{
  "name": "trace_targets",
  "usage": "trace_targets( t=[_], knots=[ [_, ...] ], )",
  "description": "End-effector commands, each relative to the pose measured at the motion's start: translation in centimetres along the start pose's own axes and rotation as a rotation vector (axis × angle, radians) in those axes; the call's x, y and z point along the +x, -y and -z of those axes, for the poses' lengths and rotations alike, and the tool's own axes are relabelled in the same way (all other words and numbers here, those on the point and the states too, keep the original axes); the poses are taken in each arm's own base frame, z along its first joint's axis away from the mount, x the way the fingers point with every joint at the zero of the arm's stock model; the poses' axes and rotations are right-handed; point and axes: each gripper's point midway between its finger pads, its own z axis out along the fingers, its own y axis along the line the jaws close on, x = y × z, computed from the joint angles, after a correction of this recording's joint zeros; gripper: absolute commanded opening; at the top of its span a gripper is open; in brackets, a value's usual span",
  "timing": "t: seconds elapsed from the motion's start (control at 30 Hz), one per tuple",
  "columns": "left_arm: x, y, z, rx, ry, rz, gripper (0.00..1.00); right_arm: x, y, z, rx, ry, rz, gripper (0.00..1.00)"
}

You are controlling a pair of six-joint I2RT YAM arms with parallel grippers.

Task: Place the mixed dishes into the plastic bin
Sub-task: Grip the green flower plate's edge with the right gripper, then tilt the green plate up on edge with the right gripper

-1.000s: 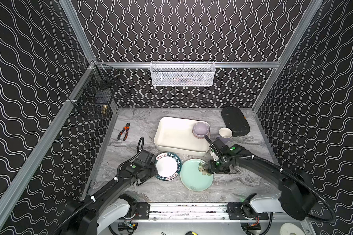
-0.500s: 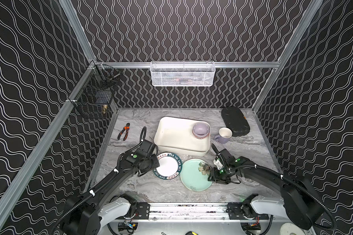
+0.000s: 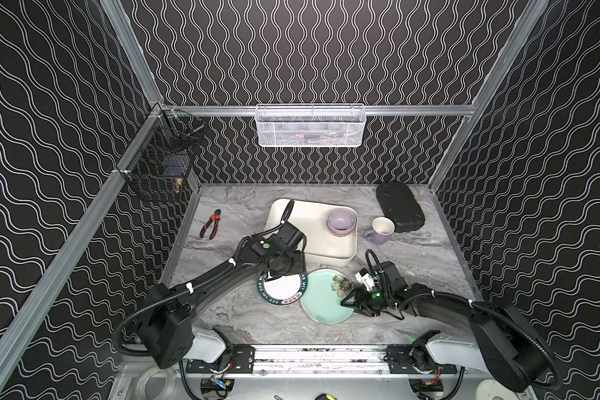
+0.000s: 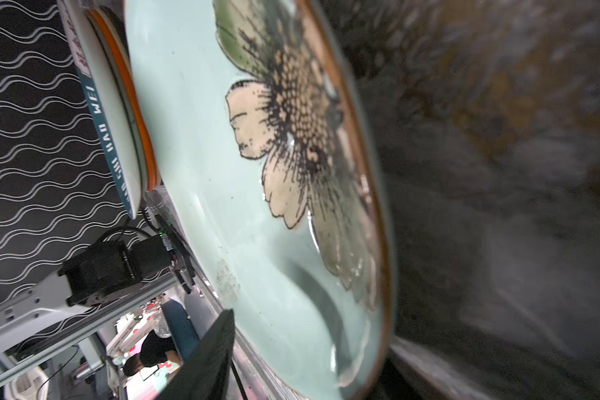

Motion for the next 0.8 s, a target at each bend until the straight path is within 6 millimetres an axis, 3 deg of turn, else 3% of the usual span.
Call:
trace_targets(
  t=[0.0, 0.07, 0.47, 0.77],
  knots=[
    [-0.9, 1.5, -0.5, 0.015, 0.013, -0.053, 0.68, 1.2, 7.0, 0.3, 0.259, 0.026, -0.173, 0.48],
    [-1.0, 2.1, -0.8, 0.012, 0.004, -0.077, 0.68, 0.9, 7.5, 0.4, 0.251, 0.031, -0.199, 0.45],
    [-1.1, 3.1, -1.5, 0.024, -0.014, -0.13, 0.68, 0.0, 8.1, 1.0, 0.245, 0.061, -0.23, 0.05],
    [-3.1, 3.9, -0.4, 0.032, 0.035, -0.174, 0.71, -0.8, 6.6, 2.6, 0.254, 0.108, -0.204, 0.0]
  ],
)
